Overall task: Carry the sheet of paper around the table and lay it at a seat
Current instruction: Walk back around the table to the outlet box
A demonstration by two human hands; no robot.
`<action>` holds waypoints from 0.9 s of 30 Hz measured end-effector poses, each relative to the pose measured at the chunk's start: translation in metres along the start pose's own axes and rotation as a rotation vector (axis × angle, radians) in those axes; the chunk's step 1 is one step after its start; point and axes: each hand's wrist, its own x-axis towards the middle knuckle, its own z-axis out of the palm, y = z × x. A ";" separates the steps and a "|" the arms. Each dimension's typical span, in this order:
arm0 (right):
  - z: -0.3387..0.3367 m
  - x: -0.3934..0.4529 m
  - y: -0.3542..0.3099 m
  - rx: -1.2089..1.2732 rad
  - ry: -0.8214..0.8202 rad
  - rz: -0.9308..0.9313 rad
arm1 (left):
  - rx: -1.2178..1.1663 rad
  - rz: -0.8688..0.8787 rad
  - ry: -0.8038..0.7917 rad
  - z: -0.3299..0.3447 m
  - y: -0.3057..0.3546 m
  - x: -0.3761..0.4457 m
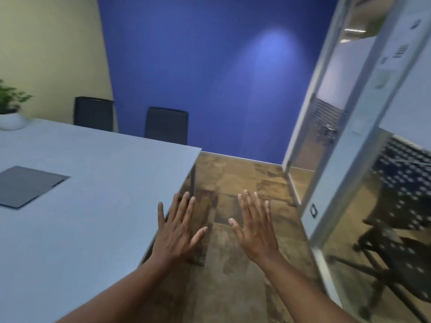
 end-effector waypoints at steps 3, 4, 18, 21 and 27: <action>0.025 0.053 0.006 0.069 -0.010 -0.126 | 0.080 -0.106 0.030 0.009 -0.021 0.019; 0.034 0.071 0.005 0.092 -0.035 -0.156 | 0.102 -0.144 0.020 0.010 -0.028 0.024; 0.212 0.242 -0.095 0.241 -0.200 -0.562 | 0.282 -0.607 -0.008 0.086 -0.179 0.052; 0.255 0.272 -0.113 0.205 -0.234 -0.628 | 0.234 -0.725 -0.047 0.117 -0.218 0.062; 0.333 0.344 -0.175 0.216 -0.317 -0.715 | 0.260 -0.789 -0.014 0.145 -0.302 0.071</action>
